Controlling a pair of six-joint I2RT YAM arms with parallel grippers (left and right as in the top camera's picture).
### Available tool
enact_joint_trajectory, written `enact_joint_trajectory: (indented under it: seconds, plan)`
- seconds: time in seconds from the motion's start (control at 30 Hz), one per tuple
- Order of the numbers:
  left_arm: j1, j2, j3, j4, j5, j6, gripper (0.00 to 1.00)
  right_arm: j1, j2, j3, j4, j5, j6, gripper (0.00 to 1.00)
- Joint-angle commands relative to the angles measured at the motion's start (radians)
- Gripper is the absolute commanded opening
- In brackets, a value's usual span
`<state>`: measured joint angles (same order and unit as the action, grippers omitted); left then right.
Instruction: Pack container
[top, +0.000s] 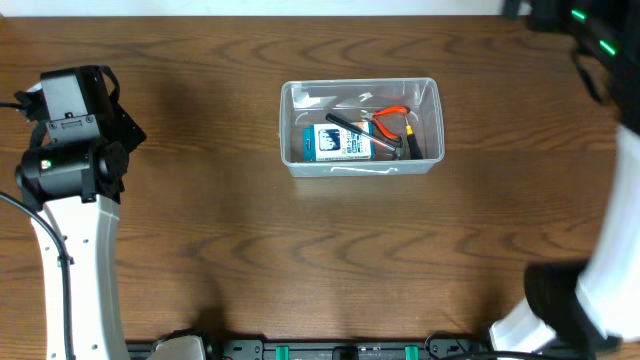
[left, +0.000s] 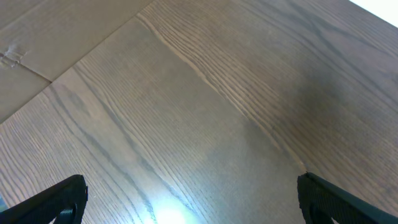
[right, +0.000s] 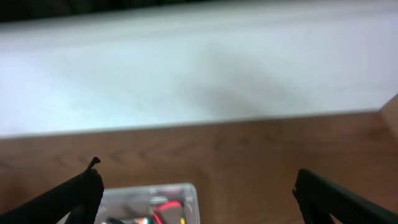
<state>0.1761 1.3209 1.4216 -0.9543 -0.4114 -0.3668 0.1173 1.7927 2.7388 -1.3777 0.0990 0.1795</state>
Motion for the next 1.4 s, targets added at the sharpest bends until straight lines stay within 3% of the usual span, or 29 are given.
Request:
enact_joint_trajectory:
  seconds: [0.0, 0.57, 0.73, 1.07, 1.37]
  plan:
    - [0.004, 0.005, 0.007, -0.002, -0.019, -0.01, 0.98, 0.014, -0.083, 0.007, -0.003, 0.002, 0.014, 0.99]
    - [0.004, 0.005, 0.008, -0.002, -0.019, -0.01, 0.98, 0.015, -0.505, 0.003, -0.029, 0.14, 0.014, 0.99]
    - [0.004, 0.005, 0.007, -0.003, -0.019, -0.01, 0.98, 0.015, -0.639, -0.093, -0.067, 0.146, 0.014, 0.99]
    - [0.004, 0.005, 0.007, -0.003, -0.019, -0.009, 0.98, 0.013, -0.947, -0.659, -0.035, 0.185, 0.061, 0.99]
    - [0.004, 0.005, 0.007, -0.002, -0.019, -0.01, 0.98, 0.008, -1.225, -1.287, 0.293, 0.182, 0.142, 0.99]
